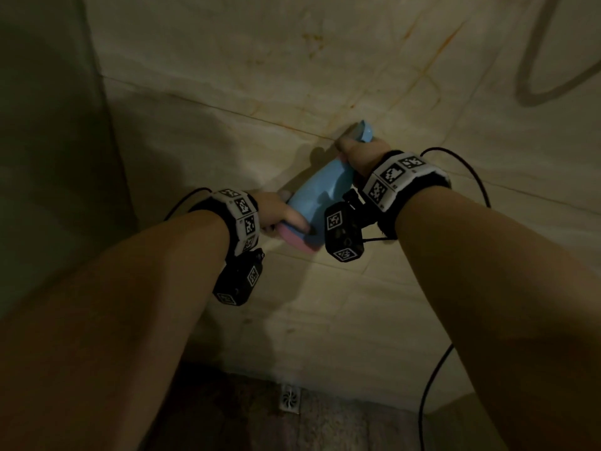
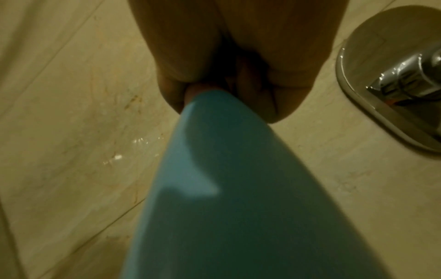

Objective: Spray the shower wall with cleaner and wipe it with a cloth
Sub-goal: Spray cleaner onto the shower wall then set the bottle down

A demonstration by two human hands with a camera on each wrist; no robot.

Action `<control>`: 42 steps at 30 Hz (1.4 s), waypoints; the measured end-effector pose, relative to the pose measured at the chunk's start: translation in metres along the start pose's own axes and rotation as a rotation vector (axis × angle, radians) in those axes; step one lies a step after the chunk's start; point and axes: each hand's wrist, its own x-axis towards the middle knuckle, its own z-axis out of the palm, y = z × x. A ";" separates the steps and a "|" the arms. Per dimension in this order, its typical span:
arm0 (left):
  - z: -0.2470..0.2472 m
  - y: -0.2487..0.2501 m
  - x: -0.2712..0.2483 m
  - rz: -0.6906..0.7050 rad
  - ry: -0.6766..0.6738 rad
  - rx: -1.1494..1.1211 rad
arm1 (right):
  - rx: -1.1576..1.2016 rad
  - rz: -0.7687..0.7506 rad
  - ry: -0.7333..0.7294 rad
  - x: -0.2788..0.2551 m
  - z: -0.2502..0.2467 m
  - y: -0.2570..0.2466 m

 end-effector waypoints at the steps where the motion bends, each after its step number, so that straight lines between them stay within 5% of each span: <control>1: 0.000 0.000 0.000 -0.003 0.007 -0.010 | 0.016 -0.007 0.010 -0.001 0.000 0.000; 22: 0.004 0.007 -0.028 0.046 0.089 0.036 | 0.127 0.028 -0.089 -0.045 -0.028 0.000; 30: 0.020 -0.006 -0.020 0.043 0.096 0.151 | 0.124 0.065 0.016 -0.071 -0.029 0.005; 34: 0.036 -0.005 -0.021 0.056 0.099 0.282 | 0.181 0.111 0.048 -0.076 -0.031 0.015; 42: 0.072 -0.005 -0.016 -0.071 0.036 0.629 | -0.131 0.157 0.054 -0.086 -0.046 0.050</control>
